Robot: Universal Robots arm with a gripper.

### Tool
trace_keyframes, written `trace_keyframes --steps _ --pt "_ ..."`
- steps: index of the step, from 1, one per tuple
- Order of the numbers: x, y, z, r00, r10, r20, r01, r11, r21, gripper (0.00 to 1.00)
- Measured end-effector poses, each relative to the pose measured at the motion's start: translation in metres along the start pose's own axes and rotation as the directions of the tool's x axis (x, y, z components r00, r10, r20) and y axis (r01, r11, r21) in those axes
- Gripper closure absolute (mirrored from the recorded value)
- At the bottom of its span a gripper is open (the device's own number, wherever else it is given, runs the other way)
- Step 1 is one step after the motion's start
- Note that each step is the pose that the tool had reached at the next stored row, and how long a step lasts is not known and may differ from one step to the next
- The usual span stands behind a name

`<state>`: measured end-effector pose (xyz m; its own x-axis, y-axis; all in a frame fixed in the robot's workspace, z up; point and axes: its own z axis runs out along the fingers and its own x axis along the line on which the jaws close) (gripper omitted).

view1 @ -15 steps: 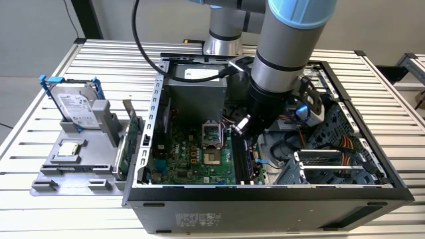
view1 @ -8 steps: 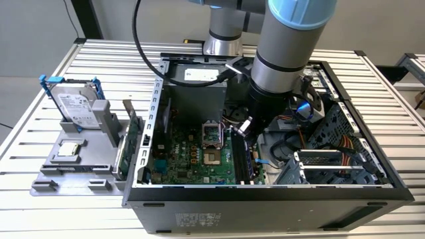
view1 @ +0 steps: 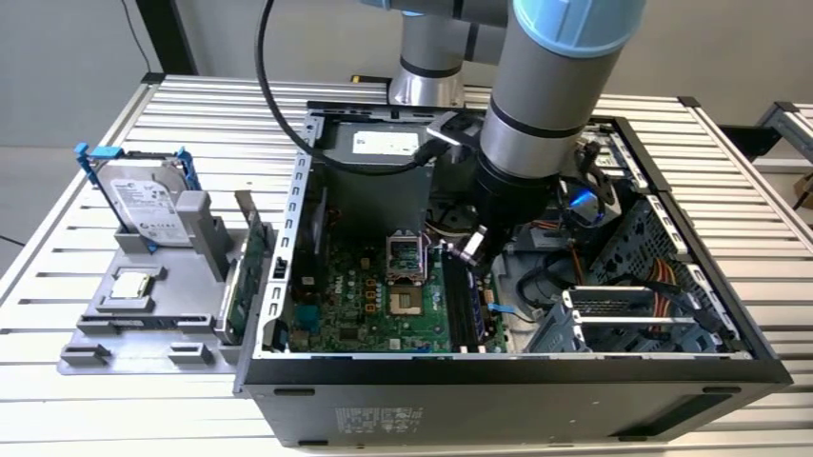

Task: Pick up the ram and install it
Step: 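Press down the ram until it locks into place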

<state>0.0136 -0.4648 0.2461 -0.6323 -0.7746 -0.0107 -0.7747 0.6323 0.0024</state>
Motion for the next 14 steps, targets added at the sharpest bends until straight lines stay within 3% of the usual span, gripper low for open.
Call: trace_keyframes --steps 4,7,11,14 --pt "0.0 0.0 0.0002 0.9976 -0.069 -0.0004 0.069 0.9976 -0.0014 1.0" --pt "0.0 0.0 0.0004 0.9924 -0.123 -0.0003 0.123 0.9924 -0.0023 1.0" --pt "0.0 0.0 0.0006 0.9811 -0.194 -0.0004 0.194 0.9811 -0.0032 1.0" --pt "0.0 0.0 0.0009 0.969 -0.247 -0.0005 0.247 0.969 -0.0041 1.0"
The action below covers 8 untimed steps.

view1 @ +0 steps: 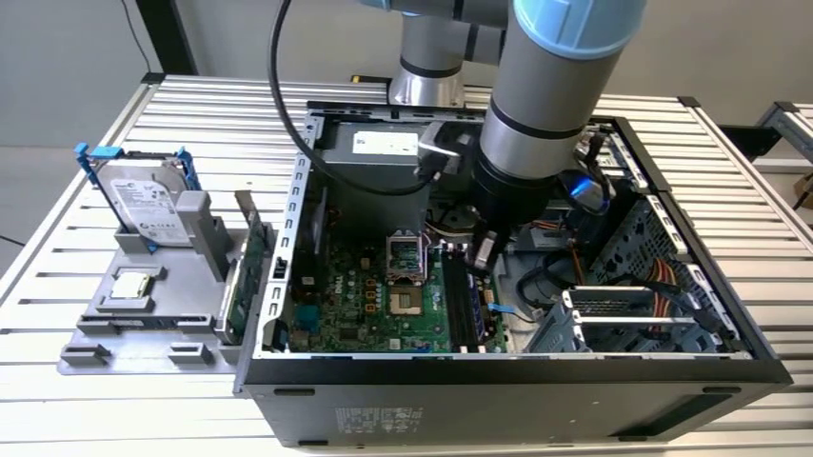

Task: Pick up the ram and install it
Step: 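Press down the ram until it locks into place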

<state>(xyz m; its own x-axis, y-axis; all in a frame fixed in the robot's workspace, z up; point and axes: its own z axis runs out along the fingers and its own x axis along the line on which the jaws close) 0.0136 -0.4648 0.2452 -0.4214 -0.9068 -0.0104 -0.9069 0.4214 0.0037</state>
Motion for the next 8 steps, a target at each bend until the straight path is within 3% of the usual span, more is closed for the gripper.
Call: trace_keyframes --steps 4,8 --pt "0.0 0.0 0.0006 0.9985 -0.054 -0.0006 0.054 0.9985 -0.0017 1.0" --pt "0.0 0.0 0.0016 0.9919 -0.127 -0.0009 0.127 0.9919 -0.0024 1.0"
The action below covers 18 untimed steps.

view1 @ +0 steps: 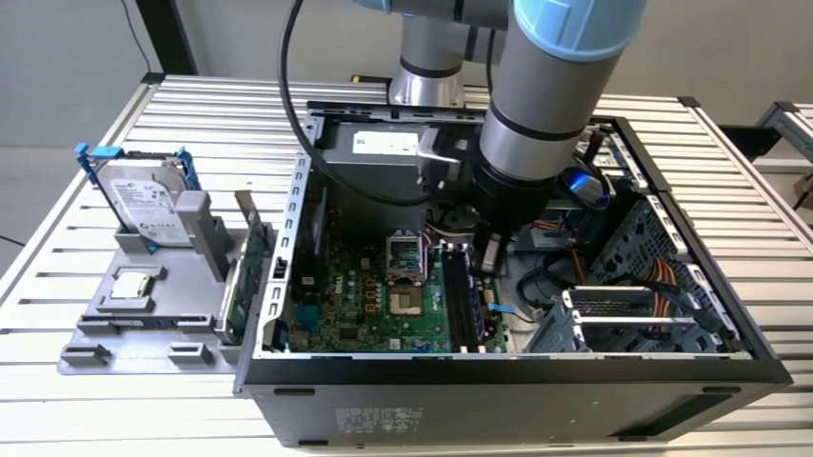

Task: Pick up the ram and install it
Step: 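Press down the ram until it locks into place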

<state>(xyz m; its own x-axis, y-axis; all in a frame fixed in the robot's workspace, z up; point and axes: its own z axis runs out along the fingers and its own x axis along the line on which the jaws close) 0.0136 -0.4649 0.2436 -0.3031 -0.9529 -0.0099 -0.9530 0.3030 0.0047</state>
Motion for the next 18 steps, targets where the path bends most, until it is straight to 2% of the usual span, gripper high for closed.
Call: trace_keyframes --steps 2,5,9,13,16,18 --pt "0.0 0.0 0.0003 0.9994 -0.036 -0.0003 0.036 0.9994 -0.0004 1.0" --pt "0.0 -0.0001 0.0006 0.9962 -0.087 -0.0004 0.087 0.9962 -0.0009 1.0" --pt "0.0 -0.0001 0.0007 0.9875 -0.158 -0.0006 0.158 0.9875 -0.0017 1.0" --pt "0.0 -0.0001 0.0011 0.9743 -0.225 -0.0003 0.225 0.9743 -0.0024 1.0" --pt "-0.0003 -0.0009 0.0012 0.9735 -0.228 -0.0005 0.228 0.9735 -0.003 1.0" --pt "-0.0006 -0.0019 0.0033 0.9685 -0.249 -0.0003 0.249 0.9685 -0.0033 1.0"
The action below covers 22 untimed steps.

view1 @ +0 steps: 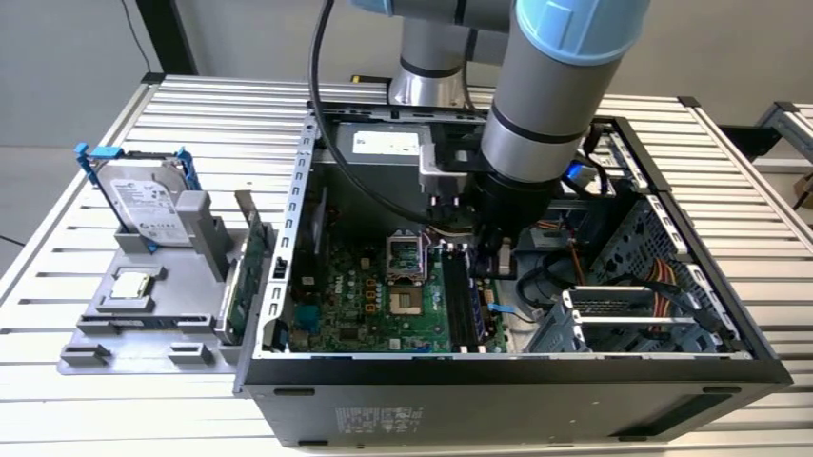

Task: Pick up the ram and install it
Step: 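Press down the ram until it locks into place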

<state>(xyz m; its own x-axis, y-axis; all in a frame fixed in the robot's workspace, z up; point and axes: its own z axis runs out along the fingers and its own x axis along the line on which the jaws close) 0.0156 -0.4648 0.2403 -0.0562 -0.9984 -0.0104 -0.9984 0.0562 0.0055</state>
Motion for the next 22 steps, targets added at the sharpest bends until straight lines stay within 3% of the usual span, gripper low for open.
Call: trace_keyframes --steps 4,17,22 --pt "0.0007 -0.0001 0.0057 0.9997 -0.024 -0.0003 0.024 0.9997 -0.0004 1.0" --pt "0.0022 -0.0004 0.0061 0.9997 -0.024 -0.0005 0.024 0.9997 -0.0007 1.0" --pt "0.0024 -0.0006 0.011 0.9997 -0.024 -0.0008 0.024 0.9997 -0.0026 1.0"
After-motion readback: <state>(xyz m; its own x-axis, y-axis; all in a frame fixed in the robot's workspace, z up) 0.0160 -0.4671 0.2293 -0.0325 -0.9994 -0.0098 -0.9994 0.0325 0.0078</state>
